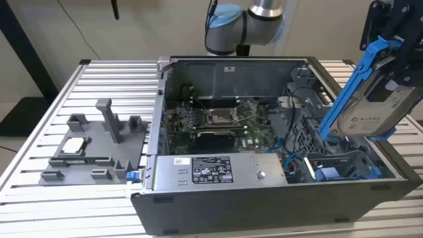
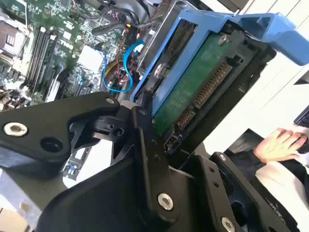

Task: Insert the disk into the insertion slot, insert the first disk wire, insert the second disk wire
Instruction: 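Insert the disk into the insertion slot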

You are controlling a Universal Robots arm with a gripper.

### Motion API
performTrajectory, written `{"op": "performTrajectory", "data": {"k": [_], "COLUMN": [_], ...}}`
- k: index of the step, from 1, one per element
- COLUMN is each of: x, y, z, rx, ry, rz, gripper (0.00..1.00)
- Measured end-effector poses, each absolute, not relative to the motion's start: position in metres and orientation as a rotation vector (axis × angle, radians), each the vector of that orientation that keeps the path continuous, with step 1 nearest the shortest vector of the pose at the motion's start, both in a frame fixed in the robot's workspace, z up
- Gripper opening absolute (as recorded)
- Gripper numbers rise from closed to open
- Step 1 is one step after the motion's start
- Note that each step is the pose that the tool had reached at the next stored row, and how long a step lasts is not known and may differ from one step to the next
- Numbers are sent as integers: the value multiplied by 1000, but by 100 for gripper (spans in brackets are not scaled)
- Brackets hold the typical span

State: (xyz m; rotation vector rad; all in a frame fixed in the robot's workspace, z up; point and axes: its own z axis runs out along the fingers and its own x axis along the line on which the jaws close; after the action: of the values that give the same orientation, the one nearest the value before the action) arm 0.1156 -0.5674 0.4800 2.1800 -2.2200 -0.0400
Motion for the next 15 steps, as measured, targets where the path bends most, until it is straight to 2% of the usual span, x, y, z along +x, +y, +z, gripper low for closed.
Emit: {"op": "performTrajectory", "data": {"k": [15], "x": [116], "y": [-567], "z": [480], "rx": [2180], "ry": [-2220], "rz": [-41], "gripper": [33]}}
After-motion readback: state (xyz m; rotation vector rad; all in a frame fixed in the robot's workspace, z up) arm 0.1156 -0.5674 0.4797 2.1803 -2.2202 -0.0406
